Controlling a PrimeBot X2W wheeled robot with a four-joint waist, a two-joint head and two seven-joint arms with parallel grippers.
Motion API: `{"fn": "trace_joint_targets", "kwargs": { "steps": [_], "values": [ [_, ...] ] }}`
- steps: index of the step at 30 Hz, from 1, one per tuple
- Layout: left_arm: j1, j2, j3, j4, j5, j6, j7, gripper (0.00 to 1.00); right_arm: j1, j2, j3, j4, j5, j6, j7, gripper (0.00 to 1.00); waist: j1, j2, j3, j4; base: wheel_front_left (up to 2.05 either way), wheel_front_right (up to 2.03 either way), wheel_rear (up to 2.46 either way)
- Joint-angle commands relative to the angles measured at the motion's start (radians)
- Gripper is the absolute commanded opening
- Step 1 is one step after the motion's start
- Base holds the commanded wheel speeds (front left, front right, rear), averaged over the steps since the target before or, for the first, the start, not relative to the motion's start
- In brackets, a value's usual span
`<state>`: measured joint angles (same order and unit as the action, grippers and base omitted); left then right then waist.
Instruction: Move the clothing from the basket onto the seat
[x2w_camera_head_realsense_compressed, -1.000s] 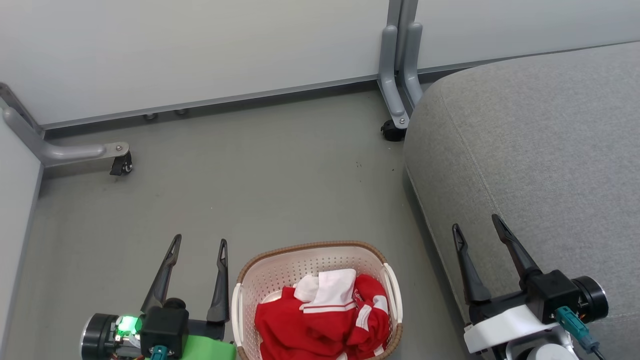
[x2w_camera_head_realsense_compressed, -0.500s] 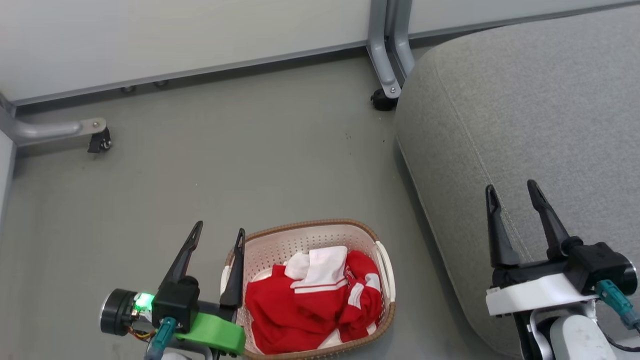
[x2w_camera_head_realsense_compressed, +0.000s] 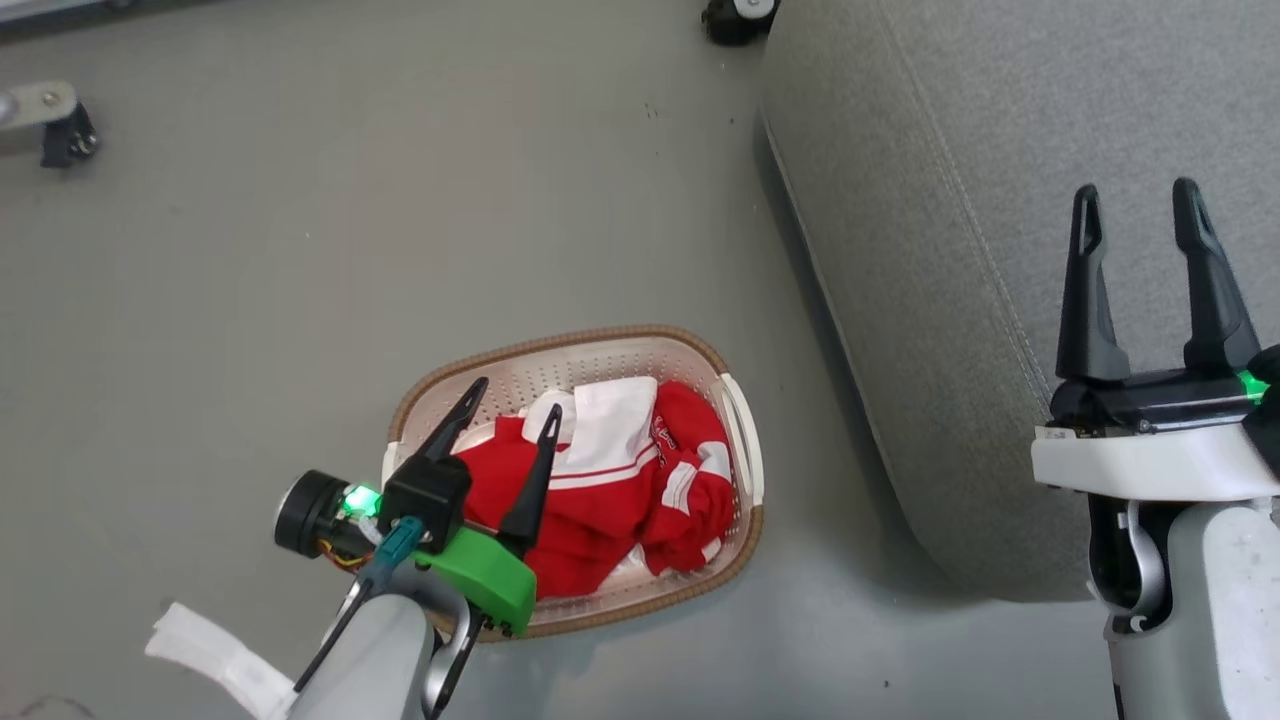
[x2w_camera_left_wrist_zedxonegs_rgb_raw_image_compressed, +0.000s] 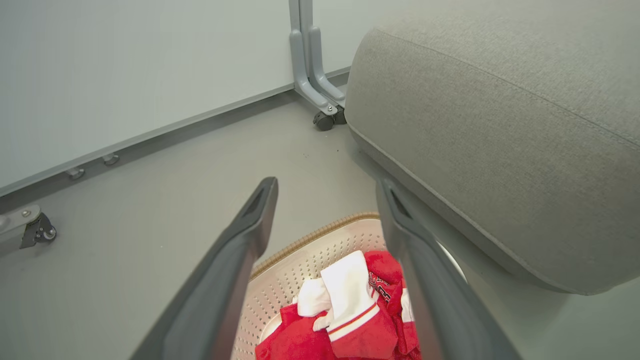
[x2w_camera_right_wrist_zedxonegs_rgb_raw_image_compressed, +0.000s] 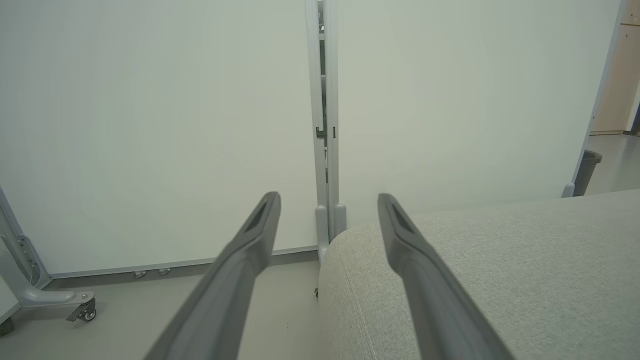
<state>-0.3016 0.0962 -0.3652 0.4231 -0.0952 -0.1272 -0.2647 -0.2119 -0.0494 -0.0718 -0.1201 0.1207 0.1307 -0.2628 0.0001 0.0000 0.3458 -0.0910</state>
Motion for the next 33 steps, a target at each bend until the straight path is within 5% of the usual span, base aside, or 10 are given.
{"fn": "trace_joint_targets", "kwargs": {
  "steps": [1, 15, 33],
  "values": [
    [-0.043, 0.014, -0.036, 0.036, -0.033, -0.003, 0.000, 1.00, -0.028, -0.002, -0.001, -0.013, 0.011, 0.000, -0.003, 1.00, -0.0001, 0.0000, 0.144, -0.060, 0.00, 0.00, 0.00],
    [-0.379, 0.078, -0.380, 0.498, -0.266, -0.004, 0.045, 1.00, -0.126, -0.001, 0.037, -0.094, 0.033, 0.000, -0.003, 1.00, -0.0001, 0.0000, 0.388, -0.123, 0.00, 0.00, 0.00],
    [-0.623, 0.114, -0.521, 0.746, -0.411, -0.003, 0.154, 1.00, -0.171, -0.001, 0.102, -0.152, 0.093, 0.000, -0.003, 1.00, -0.0001, 0.0000, 0.570, -0.184, 0.00, 0.00, 0.00]
  ]
}}
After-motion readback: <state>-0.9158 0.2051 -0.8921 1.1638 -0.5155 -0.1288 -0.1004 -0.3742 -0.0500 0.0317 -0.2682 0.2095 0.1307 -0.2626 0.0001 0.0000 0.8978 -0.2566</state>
